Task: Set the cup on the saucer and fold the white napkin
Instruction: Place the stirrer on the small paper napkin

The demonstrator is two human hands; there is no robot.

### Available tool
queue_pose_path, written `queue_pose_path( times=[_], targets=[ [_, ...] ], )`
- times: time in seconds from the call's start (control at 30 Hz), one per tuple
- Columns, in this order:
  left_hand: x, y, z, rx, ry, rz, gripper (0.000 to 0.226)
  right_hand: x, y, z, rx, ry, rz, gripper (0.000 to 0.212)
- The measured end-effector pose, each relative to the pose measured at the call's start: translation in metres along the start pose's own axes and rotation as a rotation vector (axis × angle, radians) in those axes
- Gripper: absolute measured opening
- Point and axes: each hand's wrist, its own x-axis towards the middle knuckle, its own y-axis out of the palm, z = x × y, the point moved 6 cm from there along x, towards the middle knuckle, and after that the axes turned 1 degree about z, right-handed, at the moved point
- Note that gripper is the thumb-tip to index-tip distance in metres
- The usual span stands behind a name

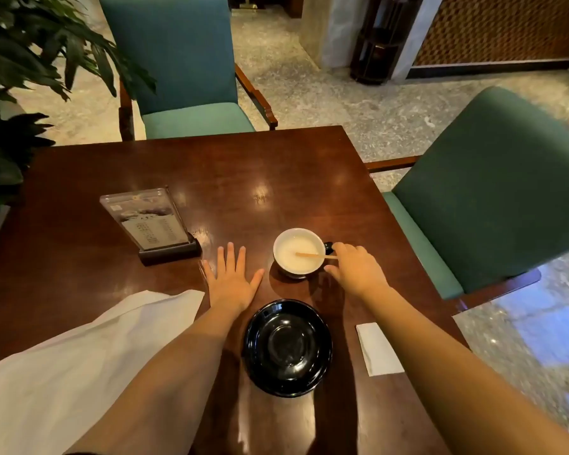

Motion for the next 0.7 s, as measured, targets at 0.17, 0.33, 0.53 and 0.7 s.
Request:
queue_pose_path(
  times=[0.17, 0.33, 0.53, 0.7],
  targets=[
    [0.002, 0.001, 0.001, 0.045, -0.006, -0.042, 0.071, -0.001, 0.007, 0.004, -0.005, -0.02, -0.031, 0.033],
    [0.002, 0.003, 0.002, 0.052, -0.003, -0.079, 0.071, 0.001, 0.007, 0.008, -0.003, -0.031, -0.089, 0.017],
    [0.001, 0.004, 0.003, 0.06, 0.006, -0.115, 0.072, 0.003, 0.003, 0.012, -0.143, -0.069, -0.069, 0.015],
    [0.001, 0.004, 0.002, 0.056, 0.01, -0.128, 0.072, 0.002, -0.009, 0.009, -0.141, -0.058, -0.028, 0.01]
  ],
)
